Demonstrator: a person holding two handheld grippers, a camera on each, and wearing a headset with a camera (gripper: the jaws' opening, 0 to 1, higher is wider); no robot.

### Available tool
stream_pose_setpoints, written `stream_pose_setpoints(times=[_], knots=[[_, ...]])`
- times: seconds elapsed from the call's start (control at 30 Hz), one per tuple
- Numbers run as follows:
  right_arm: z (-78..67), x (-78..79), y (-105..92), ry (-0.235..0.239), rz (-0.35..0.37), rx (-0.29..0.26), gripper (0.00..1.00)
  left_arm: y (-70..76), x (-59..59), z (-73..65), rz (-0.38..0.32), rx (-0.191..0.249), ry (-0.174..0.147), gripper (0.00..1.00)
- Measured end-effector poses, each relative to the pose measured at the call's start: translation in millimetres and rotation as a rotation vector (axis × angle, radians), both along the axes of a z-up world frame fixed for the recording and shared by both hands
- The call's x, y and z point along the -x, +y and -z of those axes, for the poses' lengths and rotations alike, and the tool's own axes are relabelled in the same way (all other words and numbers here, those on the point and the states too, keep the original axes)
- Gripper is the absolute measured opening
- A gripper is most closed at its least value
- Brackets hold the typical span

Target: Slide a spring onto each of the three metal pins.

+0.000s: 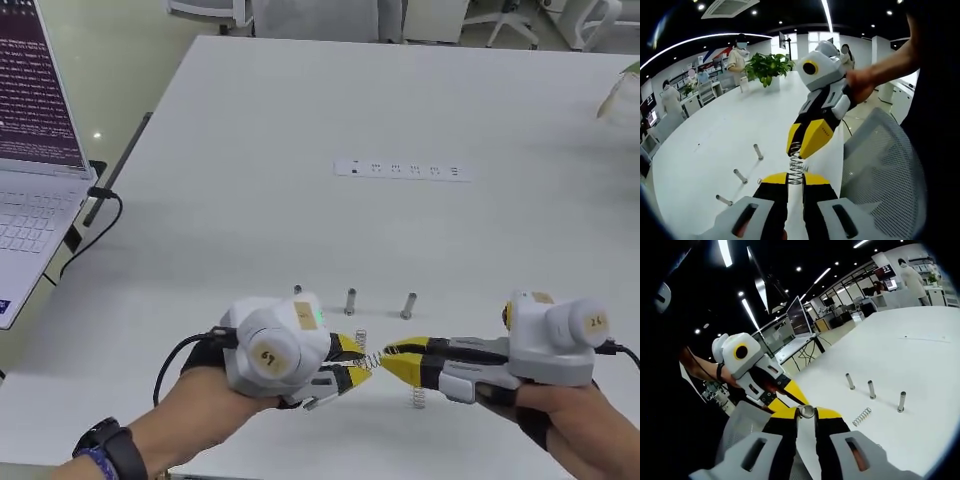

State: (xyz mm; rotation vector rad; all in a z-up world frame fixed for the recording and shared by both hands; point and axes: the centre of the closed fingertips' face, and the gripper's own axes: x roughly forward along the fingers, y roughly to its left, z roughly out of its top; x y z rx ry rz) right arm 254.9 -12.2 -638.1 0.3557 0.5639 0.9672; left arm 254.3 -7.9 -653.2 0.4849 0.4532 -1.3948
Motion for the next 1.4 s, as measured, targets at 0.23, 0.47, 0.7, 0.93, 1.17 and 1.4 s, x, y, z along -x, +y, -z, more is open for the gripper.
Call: stream_pose_setpoints(times=[0.23,0.47,0.7,0.93,1.17,1.4], knots=[[-10.7,-0.4,5.2,-0.018,-0.016,0.003,0.09,-3.3,0.8,-0.5,0.002,0.006,0.003,0.02],[-17.4,-3.1,7.6,-0.041,-0.033,0.031,0.09,-8.4,0.7,-2.7,0.006,0.019,0.002,0.02],[-19.1,-3.5,6.8,-0.053,-0.045,0.05,0.09,-10.5,0.3,-5.2,0.003,0.033,0.002,0.02],[-20.1,-0.7,4.0,-0.069,-0.068,0.087,0.1,-11.8,1.2,-8.4,0.003,0.046,-0.001,0.02],[-16.8,6.4,-1.3,-0.112,-0.161,0.214,0.16,-16.9,3.9,-13.3,0.022,0.059,-0.007,0.02],[-13.1,11.7,-9.6,-0.168,-0.283,0.393,0.22,-21.8,7.9,-15.6,0.041,0.071,-0.003,0.02]])
